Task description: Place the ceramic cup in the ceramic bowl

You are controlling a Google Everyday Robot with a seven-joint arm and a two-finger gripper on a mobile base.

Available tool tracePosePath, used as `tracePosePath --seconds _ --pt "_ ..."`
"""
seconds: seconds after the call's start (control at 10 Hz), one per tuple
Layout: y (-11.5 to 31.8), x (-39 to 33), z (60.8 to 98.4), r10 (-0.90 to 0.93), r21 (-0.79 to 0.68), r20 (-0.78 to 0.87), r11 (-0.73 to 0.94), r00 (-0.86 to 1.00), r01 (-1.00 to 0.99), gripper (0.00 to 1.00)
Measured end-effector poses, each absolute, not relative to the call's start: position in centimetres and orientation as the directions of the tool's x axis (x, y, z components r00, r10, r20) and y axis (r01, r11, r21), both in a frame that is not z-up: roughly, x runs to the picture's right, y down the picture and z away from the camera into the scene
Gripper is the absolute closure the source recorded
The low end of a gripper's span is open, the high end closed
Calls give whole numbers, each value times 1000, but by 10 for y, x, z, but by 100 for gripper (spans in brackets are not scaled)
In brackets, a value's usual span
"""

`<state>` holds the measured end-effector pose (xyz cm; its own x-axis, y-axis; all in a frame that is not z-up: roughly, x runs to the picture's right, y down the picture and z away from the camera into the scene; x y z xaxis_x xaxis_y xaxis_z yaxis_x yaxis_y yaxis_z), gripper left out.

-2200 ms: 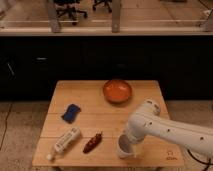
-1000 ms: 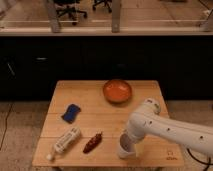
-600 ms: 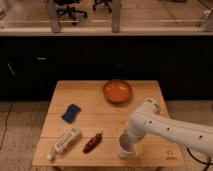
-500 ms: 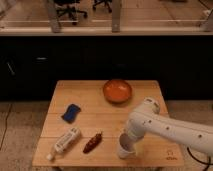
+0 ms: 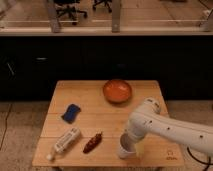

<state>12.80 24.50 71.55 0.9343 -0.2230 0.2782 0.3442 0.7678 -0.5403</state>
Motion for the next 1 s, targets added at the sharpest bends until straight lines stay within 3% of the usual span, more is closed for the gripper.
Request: tracePosePath --seconds 0.2,1.0 --pt "245 127 713 -223 -538 275 771 935 342 100" --pt "219 113 697 -264 -476 242 806 934 351 100"
